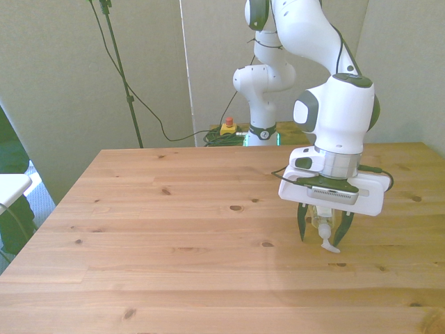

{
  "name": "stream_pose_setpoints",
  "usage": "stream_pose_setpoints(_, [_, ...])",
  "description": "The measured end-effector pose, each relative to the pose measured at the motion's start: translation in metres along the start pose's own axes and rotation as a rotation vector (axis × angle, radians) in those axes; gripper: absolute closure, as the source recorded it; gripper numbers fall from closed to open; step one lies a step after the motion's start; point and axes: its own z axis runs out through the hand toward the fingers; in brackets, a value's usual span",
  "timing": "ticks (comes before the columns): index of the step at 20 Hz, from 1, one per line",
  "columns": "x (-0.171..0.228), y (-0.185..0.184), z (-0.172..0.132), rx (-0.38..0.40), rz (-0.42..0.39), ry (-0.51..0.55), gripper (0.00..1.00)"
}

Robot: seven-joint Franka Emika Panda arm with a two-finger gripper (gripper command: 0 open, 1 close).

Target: Stand the sanitizer

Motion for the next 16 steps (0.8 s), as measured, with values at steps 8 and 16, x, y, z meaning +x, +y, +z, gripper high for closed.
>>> stream_pose_setpoints(8, [0.007,0.003,0.0,-0.027,0.02,-0.03,1.0])
stream_pose_setpoints(16, [0.019,0.007,0.0,-0.021,0.059,-0.041,1.0])
